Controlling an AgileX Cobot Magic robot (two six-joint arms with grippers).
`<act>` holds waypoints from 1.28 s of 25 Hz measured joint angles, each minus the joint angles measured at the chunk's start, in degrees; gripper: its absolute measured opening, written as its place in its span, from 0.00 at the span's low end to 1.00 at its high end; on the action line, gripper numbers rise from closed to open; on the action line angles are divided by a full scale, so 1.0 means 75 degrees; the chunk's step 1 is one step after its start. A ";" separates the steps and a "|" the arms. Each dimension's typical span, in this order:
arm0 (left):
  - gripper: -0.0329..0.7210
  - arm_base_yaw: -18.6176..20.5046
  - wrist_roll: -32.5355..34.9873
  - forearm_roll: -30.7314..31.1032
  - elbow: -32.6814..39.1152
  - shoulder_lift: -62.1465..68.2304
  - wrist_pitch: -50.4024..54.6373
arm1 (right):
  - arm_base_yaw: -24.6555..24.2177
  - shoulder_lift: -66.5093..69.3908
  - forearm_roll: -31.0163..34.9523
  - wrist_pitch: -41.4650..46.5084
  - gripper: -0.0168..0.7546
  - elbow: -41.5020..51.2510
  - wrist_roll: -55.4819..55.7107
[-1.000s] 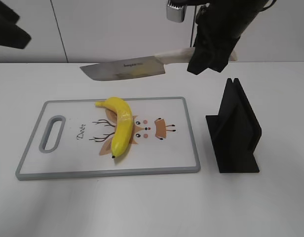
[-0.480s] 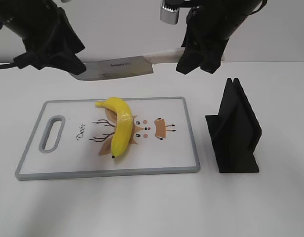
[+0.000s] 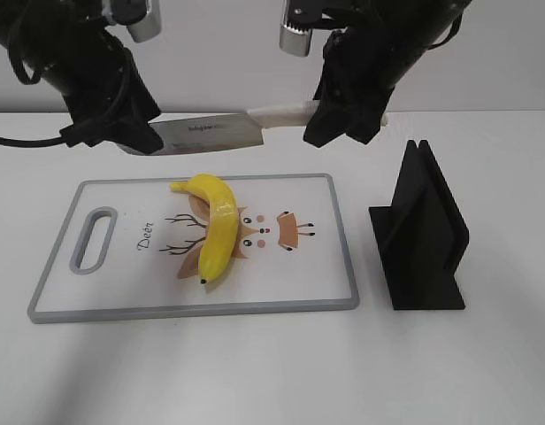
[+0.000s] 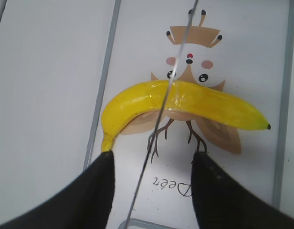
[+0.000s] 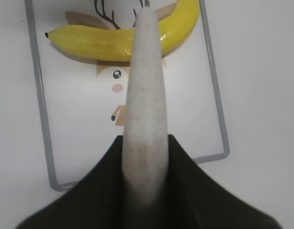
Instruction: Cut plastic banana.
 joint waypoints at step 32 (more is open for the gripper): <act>0.06 -0.0154 -0.0017 0.0489 -0.0069 0.0149 -0.0605 | -0.0407 0.0132 -0.0096 -0.0301 0.25 0.0000 -0.0377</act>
